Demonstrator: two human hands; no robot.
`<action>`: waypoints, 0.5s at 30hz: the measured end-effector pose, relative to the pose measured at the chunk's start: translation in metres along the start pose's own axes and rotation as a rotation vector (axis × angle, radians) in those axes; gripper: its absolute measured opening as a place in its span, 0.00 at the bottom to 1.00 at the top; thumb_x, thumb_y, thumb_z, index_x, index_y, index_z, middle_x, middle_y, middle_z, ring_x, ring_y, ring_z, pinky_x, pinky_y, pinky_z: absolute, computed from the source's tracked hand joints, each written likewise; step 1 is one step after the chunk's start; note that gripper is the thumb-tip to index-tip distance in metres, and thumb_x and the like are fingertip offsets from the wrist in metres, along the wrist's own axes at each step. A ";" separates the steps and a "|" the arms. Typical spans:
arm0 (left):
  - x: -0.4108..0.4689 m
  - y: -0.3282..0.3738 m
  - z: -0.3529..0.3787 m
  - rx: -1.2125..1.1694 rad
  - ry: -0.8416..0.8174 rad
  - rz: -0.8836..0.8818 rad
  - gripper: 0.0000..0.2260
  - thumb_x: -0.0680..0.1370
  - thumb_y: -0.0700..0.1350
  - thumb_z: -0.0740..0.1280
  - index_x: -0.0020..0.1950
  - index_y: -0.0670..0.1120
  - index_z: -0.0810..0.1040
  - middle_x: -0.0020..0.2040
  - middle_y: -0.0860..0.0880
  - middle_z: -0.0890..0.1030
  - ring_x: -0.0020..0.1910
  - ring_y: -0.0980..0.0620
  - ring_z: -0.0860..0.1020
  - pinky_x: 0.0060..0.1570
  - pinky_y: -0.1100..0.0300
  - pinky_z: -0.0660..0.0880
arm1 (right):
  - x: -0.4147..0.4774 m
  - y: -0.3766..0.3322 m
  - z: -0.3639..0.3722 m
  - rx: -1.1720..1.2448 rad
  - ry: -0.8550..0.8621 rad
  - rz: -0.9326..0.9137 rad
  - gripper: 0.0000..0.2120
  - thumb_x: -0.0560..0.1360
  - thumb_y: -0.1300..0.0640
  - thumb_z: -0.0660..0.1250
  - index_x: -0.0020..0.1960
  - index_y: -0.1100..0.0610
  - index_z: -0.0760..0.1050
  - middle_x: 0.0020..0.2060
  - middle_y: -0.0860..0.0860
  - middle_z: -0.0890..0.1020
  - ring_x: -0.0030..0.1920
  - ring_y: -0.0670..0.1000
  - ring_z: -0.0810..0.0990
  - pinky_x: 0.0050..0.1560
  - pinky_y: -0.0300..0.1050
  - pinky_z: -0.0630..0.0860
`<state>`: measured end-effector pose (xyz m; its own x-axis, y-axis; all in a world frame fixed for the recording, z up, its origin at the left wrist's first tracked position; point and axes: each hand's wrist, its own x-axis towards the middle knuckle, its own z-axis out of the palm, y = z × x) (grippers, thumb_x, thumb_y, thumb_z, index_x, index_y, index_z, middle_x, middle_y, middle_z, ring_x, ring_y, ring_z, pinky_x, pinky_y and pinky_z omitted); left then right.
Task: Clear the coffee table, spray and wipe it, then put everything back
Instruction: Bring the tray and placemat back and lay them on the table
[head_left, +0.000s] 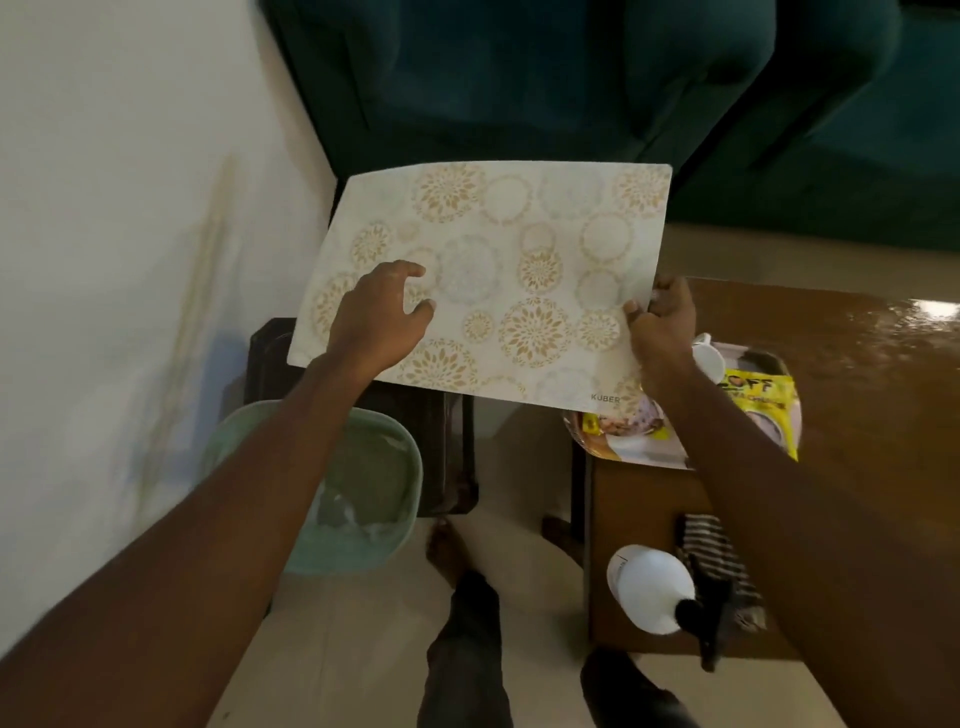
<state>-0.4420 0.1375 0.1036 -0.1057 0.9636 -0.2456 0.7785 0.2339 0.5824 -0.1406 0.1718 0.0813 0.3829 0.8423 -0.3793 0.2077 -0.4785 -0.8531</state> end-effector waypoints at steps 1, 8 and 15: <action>-0.006 0.011 0.001 -0.003 0.003 0.007 0.21 0.79 0.50 0.68 0.71 0.48 0.73 0.72 0.48 0.73 0.70 0.46 0.72 0.68 0.53 0.67 | -0.003 0.000 -0.012 0.022 0.009 0.004 0.12 0.80 0.66 0.63 0.61 0.55 0.70 0.55 0.49 0.80 0.50 0.46 0.80 0.47 0.47 0.81; -0.063 0.111 0.034 0.010 -0.022 0.061 0.22 0.79 0.51 0.68 0.72 0.48 0.72 0.72 0.48 0.74 0.64 0.46 0.77 0.65 0.54 0.70 | -0.019 0.004 -0.134 0.154 0.035 0.043 0.12 0.79 0.66 0.65 0.54 0.50 0.71 0.50 0.47 0.82 0.48 0.46 0.83 0.42 0.47 0.82; -0.133 0.218 0.098 0.062 0.029 0.107 0.22 0.79 0.49 0.69 0.71 0.46 0.72 0.72 0.47 0.73 0.69 0.47 0.73 0.67 0.56 0.67 | -0.018 0.030 -0.279 0.251 -0.022 0.107 0.10 0.79 0.65 0.66 0.57 0.53 0.72 0.54 0.53 0.82 0.50 0.53 0.85 0.46 0.56 0.83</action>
<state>-0.1975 0.0477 0.1876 -0.0366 0.9861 -0.1618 0.8230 0.1216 0.5548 0.1103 0.0732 0.1624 0.3708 0.7966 -0.4774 -0.0635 -0.4911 -0.8688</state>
